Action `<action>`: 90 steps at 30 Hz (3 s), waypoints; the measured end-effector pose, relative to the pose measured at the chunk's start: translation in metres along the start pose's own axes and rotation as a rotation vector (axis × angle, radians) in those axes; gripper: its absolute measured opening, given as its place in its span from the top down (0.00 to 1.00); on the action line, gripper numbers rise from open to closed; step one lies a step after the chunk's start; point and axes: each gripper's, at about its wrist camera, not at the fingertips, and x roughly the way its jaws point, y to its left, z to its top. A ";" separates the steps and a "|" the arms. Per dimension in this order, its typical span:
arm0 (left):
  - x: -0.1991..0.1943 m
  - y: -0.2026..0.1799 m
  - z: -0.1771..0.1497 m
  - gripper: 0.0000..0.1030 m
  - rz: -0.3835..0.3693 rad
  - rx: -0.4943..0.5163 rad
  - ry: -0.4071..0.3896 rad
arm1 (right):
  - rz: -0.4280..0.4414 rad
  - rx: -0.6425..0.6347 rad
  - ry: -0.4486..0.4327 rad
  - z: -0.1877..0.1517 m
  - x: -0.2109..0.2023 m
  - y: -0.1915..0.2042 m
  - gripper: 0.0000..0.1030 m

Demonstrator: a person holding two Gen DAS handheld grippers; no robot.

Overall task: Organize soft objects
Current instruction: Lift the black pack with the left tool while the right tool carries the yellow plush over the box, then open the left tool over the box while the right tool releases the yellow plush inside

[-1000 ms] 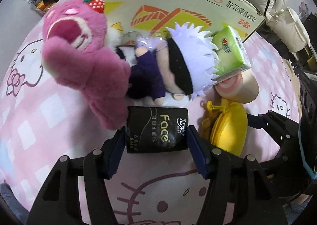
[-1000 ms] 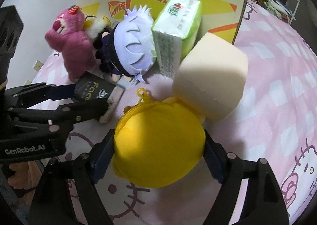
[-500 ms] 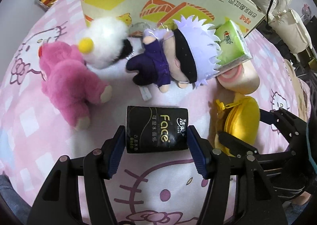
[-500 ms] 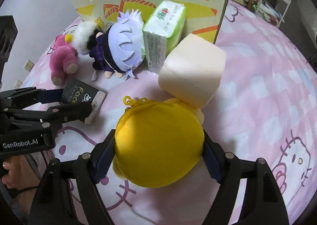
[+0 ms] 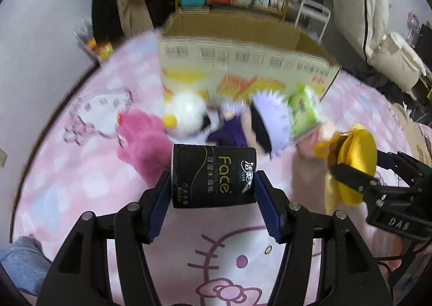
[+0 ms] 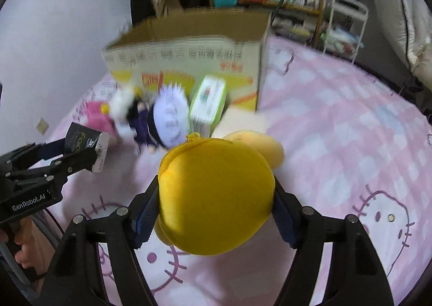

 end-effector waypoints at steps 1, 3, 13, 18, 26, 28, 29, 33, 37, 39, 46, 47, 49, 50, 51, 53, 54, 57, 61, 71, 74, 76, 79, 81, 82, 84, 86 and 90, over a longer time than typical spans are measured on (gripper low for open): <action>-0.010 0.000 0.000 0.42 0.007 0.006 -0.042 | -0.002 0.005 -0.043 0.001 -0.009 0.000 0.24; -0.024 -0.001 0.001 0.42 0.019 0.012 -0.113 | -0.006 0.009 -0.113 0.001 -0.026 -0.003 0.24; -0.103 -0.009 0.016 0.42 0.049 0.033 -0.432 | -0.014 0.001 -0.425 0.023 -0.102 -0.002 0.24; -0.127 -0.006 0.036 0.42 0.072 0.032 -0.530 | -0.010 -0.015 -0.515 0.045 -0.125 0.000 0.24; -0.145 -0.005 0.079 0.42 0.085 0.035 -0.627 | 0.004 -0.020 -0.618 0.090 -0.148 -0.001 0.24; -0.148 -0.005 0.092 0.42 0.085 0.035 -0.650 | 0.009 -0.026 -0.642 0.103 -0.152 -0.001 0.24; -0.149 -0.005 0.098 0.42 0.084 0.034 -0.661 | 0.011 -0.029 -0.652 0.107 -0.154 0.000 0.24; -0.150 -0.003 0.117 0.42 0.100 0.032 -0.696 | 0.030 -0.039 -0.698 0.121 -0.159 0.002 0.24; -0.148 0.001 0.130 0.42 0.096 0.012 -0.714 | 0.022 -0.046 -0.716 0.134 -0.153 0.004 0.24; -0.143 0.003 0.134 0.42 0.100 0.003 -0.719 | 0.027 -0.035 -0.715 0.139 -0.149 0.004 0.24; -0.114 0.007 0.141 0.42 0.102 0.009 -0.703 | 0.030 -0.031 -0.698 0.148 -0.129 0.005 0.24; -0.111 0.008 0.141 0.42 0.095 0.005 -0.698 | 0.031 -0.031 -0.695 0.148 -0.126 0.004 0.23; -0.102 0.009 0.143 0.42 0.077 -0.003 -0.685 | 0.030 -0.030 -0.691 0.148 -0.119 0.003 0.23; -0.098 0.009 0.143 0.41 0.071 -0.004 -0.679 | 0.031 -0.029 -0.688 0.148 -0.116 0.002 0.23; -0.094 0.009 0.144 0.41 0.071 -0.004 -0.674 | 0.033 -0.027 -0.684 0.149 -0.112 0.001 0.23; -0.083 0.009 0.145 0.41 0.071 -0.002 -0.658 | 0.032 -0.026 -0.672 0.148 -0.104 -0.002 0.23; -0.078 0.009 0.146 0.41 0.068 -0.001 -0.650 | 0.029 -0.026 -0.666 0.148 -0.101 -0.004 0.23; -0.064 0.009 0.148 0.41 0.067 -0.001 -0.621 | 0.028 -0.021 -0.646 0.148 -0.089 -0.007 0.23; -0.042 0.007 0.149 0.41 0.061 0.005 -0.571 | 0.045 -0.006 -0.610 0.148 -0.072 -0.013 0.23; 0.000 0.007 0.151 0.41 0.062 0.008 -0.472 | 0.057 0.048 -0.497 0.149 -0.021 -0.027 0.23; 0.006 0.007 0.149 0.41 0.074 -0.001 -0.475 | 0.057 0.051 -0.468 0.149 -0.009 -0.027 0.23; 0.012 0.006 0.148 0.41 0.076 0.005 -0.468 | 0.059 0.044 -0.457 0.147 -0.004 -0.025 0.22; 0.021 0.005 0.147 0.41 0.071 0.007 -0.438 | 0.061 0.024 -0.436 0.143 0.003 -0.019 0.22; 0.025 0.006 0.146 0.41 0.046 -0.008 -0.415 | 0.061 0.007 -0.422 0.142 0.008 -0.015 0.22; 0.028 0.006 0.146 0.41 0.046 -0.012 -0.400 | 0.053 0.002 -0.420 0.142 0.010 -0.013 0.22; 0.030 0.003 0.146 0.41 0.055 0.004 -0.393 | 0.038 -0.003 -0.419 0.141 0.014 -0.010 0.22; 0.032 0.001 0.147 0.41 0.051 0.015 -0.389 | 0.037 -0.001 -0.410 0.141 0.018 -0.010 0.22; 0.036 -0.001 0.147 0.41 0.043 0.021 -0.373 | 0.048 0.030 -0.383 0.141 0.027 -0.015 0.21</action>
